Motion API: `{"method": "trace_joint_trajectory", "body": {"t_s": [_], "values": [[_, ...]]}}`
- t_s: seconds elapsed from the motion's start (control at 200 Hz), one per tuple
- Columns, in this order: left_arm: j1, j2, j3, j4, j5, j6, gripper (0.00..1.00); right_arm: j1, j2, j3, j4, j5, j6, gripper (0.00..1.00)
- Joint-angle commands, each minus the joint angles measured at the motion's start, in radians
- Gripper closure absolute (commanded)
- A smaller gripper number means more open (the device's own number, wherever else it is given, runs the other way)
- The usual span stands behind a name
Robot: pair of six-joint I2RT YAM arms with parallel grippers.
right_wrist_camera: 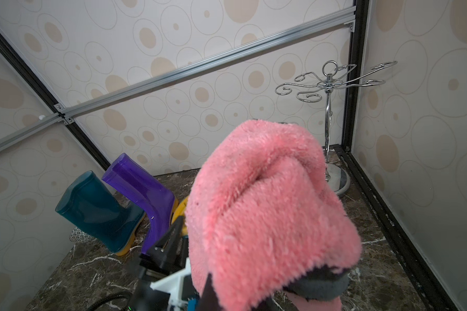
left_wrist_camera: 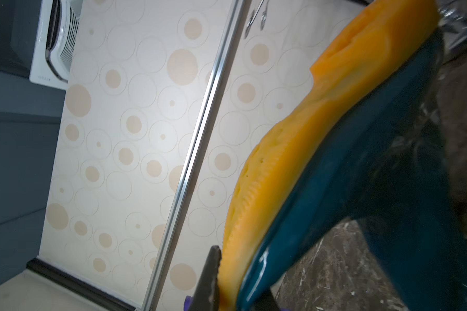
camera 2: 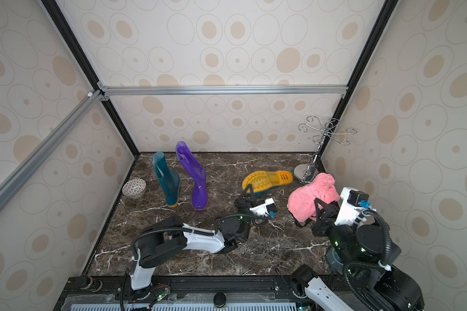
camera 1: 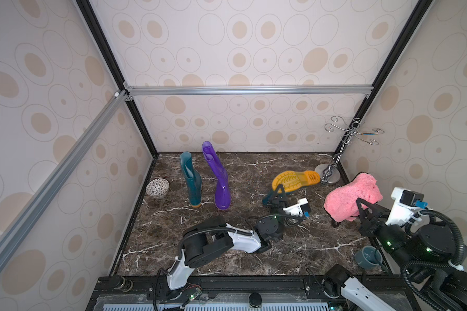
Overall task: Wipe the rubber boots with a cloth
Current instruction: Adjust the rubber boot at the center of the board.
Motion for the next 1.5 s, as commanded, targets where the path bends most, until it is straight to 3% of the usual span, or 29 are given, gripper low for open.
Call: {"method": "trace_joint_trajectory", "body": {"t_s": [0.0,0.25,0.35,0.5,0.695,0.83,0.89,0.975,1.185,1.495], "values": [[-0.038,-0.008,-0.049,0.244,-0.078,0.042,1.0,-0.002,-0.025,0.019,-0.017,-0.007,0.018,1.0],[-0.091,-0.114,-0.205,-0.122,-0.165,-0.328,1.0,-0.001,-0.003,0.049,-0.051,-0.047,0.022,1.0],[-0.103,-0.13,-0.227,-0.206,-0.189,-0.399,1.0,-0.001,0.01,0.05,-0.047,-0.068,0.029,1.0],[-0.126,-0.144,-0.271,-0.217,-0.195,-0.429,0.72,-0.002,0.054,0.037,-0.063,-0.115,0.041,1.0],[-0.14,-0.192,-0.283,-0.465,-0.163,-0.644,0.42,-0.001,0.109,-0.001,-0.073,-0.163,0.073,1.0],[-0.139,-0.222,-0.294,-0.562,-0.133,-0.741,0.33,-0.001,0.144,-0.026,-0.076,-0.192,0.093,1.0],[-0.139,-0.248,-0.307,-0.606,-0.108,-0.784,0.24,-0.001,0.165,-0.034,-0.079,-0.207,0.098,1.0],[-0.138,-0.3,-0.333,-0.684,-0.069,-0.86,0.0,-0.002,0.202,-0.036,-0.095,-0.22,0.097,1.0],[-0.134,-0.392,-0.347,-0.912,0.064,-1.005,0.0,-0.001,0.239,-0.081,-0.073,-0.238,0.11,1.0],[-0.09,-0.489,-0.309,-1.231,0.287,-1.018,0.0,-0.001,0.29,-0.149,-0.032,-0.267,0.12,1.0]]}}
